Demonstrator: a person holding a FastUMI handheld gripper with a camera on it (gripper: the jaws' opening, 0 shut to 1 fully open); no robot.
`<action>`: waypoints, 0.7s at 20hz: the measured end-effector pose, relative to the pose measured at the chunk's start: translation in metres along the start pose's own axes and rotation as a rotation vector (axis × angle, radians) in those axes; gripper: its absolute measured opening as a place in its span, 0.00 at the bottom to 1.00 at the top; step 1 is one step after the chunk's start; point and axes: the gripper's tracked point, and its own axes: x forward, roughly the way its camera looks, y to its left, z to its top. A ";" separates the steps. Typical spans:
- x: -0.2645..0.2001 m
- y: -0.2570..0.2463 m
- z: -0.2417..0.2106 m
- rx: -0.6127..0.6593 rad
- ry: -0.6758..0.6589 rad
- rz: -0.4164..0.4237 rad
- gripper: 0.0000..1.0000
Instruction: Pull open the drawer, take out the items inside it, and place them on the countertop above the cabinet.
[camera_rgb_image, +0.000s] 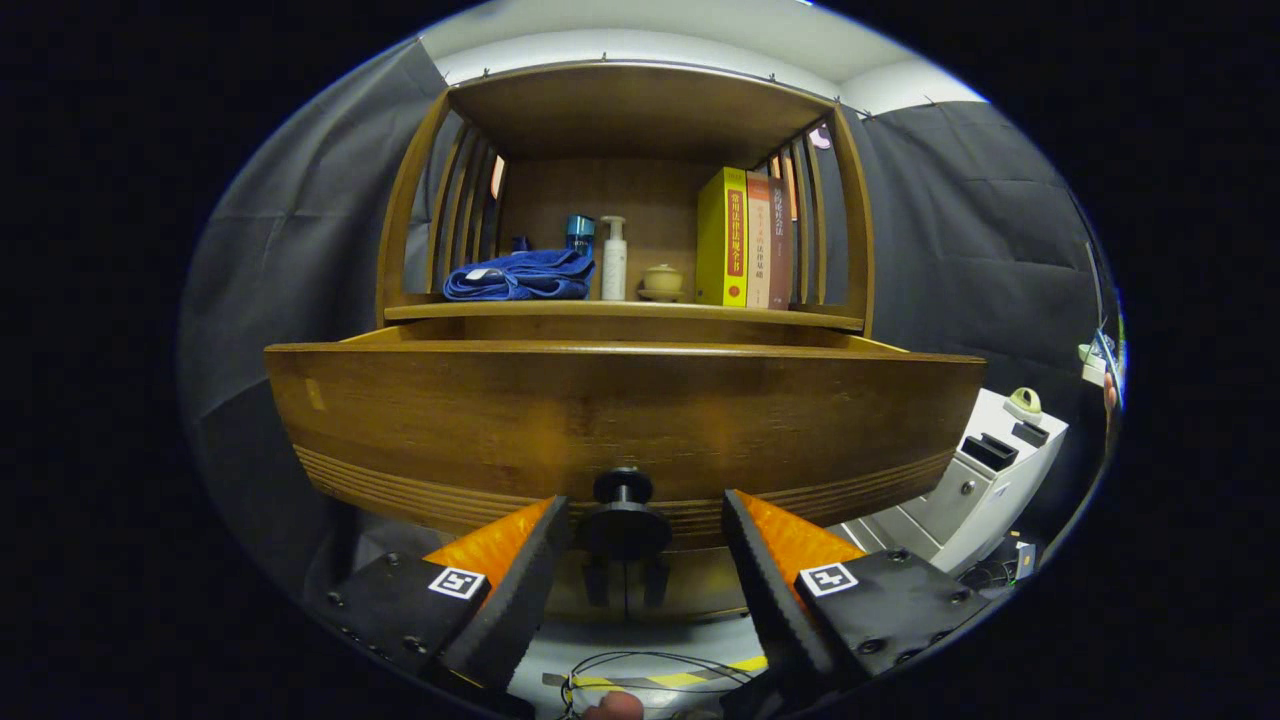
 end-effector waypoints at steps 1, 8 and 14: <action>-0.012 0.000 0.007 -0.001 -0.023 -0.008 0.99; -0.080 0.013 0.157 -0.064 -0.332 0.022 0.99; -0.049 -0.016 0.245 -0.059 -0.211 -0.133 0.99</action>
